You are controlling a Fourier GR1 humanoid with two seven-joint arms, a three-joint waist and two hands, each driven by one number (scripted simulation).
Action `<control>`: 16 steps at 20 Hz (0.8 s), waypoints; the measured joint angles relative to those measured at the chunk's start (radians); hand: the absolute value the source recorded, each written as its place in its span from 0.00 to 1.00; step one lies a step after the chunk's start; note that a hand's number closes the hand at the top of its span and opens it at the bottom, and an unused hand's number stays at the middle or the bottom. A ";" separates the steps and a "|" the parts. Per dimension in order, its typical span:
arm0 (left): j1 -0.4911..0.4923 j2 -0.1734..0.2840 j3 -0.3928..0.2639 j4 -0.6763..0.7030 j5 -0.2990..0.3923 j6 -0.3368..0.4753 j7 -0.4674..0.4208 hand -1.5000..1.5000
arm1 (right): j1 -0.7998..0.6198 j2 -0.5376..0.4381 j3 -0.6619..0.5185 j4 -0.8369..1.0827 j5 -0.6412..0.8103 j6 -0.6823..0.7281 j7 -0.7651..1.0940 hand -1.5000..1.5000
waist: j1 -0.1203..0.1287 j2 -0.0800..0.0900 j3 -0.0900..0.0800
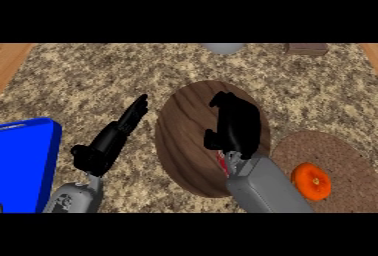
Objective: Pick the can from the placemat and place it in the bowl
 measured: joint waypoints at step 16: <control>0.032 -0.018 0.018 -0.031 -0.019 0.020 0.024 0.50 | -0.038 -0.018 -0.211 -0.048 -0.076 -0.363 -0.070 0.00 | -0.044 -0.012 0.000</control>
